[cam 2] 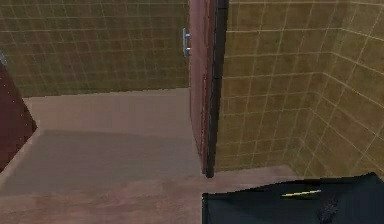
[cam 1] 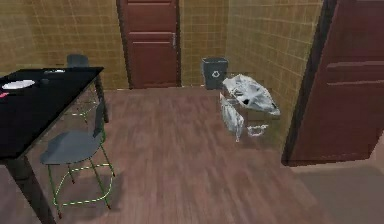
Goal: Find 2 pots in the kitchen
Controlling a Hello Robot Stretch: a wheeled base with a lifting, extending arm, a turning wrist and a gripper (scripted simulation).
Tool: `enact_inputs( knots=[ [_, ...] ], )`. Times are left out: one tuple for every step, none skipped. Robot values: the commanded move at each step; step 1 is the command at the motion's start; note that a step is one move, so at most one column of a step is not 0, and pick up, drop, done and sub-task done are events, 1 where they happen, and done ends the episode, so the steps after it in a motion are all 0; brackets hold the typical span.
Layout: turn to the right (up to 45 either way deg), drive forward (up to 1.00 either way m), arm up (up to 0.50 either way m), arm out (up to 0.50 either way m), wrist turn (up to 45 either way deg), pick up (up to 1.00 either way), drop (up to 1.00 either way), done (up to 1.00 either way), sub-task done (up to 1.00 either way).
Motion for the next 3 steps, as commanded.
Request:
enact_inputs(
  knots=[
    [0.0,0.45,0.0,0.0,0.0,0.0,0.0,0.0,0.0],
    [45.0,0.0,0.0,0.0,0.0,0.0,0.0,0.0,0.0],
    [24.0,0.0,0.0,0.0,0.0,0.0,0.0,0.0,0.0]
  ],
)
